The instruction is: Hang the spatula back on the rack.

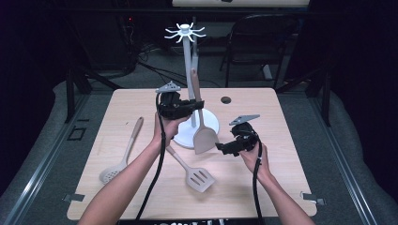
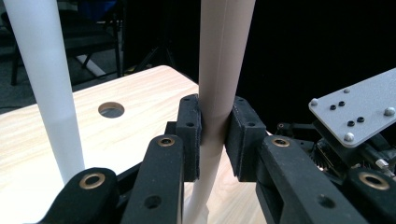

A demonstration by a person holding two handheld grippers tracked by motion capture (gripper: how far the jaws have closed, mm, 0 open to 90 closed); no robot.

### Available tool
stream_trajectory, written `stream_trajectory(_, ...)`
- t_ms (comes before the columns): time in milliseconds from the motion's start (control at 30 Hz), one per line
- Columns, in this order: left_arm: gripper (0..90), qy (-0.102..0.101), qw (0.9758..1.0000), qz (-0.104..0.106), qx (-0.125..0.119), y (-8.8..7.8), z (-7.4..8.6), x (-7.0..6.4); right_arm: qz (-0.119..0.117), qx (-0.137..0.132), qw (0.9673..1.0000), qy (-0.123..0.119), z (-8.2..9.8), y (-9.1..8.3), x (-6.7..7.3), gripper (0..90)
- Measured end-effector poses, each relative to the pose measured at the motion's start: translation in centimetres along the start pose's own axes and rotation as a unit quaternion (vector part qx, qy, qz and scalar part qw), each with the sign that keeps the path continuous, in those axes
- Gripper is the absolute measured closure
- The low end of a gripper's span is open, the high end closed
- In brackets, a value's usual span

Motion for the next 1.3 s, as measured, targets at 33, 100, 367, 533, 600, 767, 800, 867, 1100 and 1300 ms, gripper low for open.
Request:
stream_trajectory(33,76.7,0.002,1.0,0.0,0.0,0.0,-0.1,0.0,0.0,0.0,1.0,0.0,0.0,0.0,0.0,5.5)
stream_trajectory(100,76.7,0.004,1.0,0.0,-0.001,-0.1,-0.4,0.0,0.0,-0.001,1.0,0.0,0.0,0.0,0.0,5.6)
stream_trajectory(367,76.7,0.016,0.9998,-0.002,-0.007,-0.2,-1.8,0.0,0.0,0.0,1.0,0.0,0.0,-0.1,-0.1,5.8)
stream_trajectory(533,76.7,0.022,0.9997,-0.002,-0.007,-0.2,-2.5,0.0,0.0,0.0,1.0,0.0,0.0,-0.1,-0.1,5.9)
stream_trajectory(600,76.7,0.022,0.9997,-0.004,-0.006,-0.1,-2.6,0.2,0.001,-0.001,1.0,0.0,0.0,-0.1,-0.1,5.9)
stream_trajectory(767,76.7,0.024,0.9997,-0.008,-0.005,-0.1,-3.0,0.5,0.001,0.001,1.0,0.002,0.0,-0.1,-0.2,5.8)
stream_trajectory(800,76.7,0.024,0.9996,-0.011,-0.007,-0.1,-3.1,0.6,0.001,0.002,1.0,0.001,0.0,-0.1,-0.2,5.7)
stream_trajectory(867,76.7,0.025,0.9996,-0.013,-0.006,-0.2,-3.4,0.7,0.0,0.002,1.0,0.003,0.0,-0.1,-0.3,5.4)
stream_trajectory(1100,76.7,0.036,0.9992,-0.016,-0.006,-0.3,-4.2,0.8,0.0,0.004,1.0,0.004,0.1,0.1,-0.3,4.5)
stream_trajectory(1300,76.7,0.037,0.9991,-0.015,-0.013,-0.3,-5.1,0.7,0.001,0.007,1.0,0.005,0.1,0.2,-0.3,3.5)
Point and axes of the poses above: each handheld gripper's, and its own axes: y roughly forward along the jaws, z roughly out of its underside, x roughly to its left, the point moved 7 cm from there along y, roughly forward along the jaws, and after that the axes turned 10 degrees about y, right-handed, at the moved point
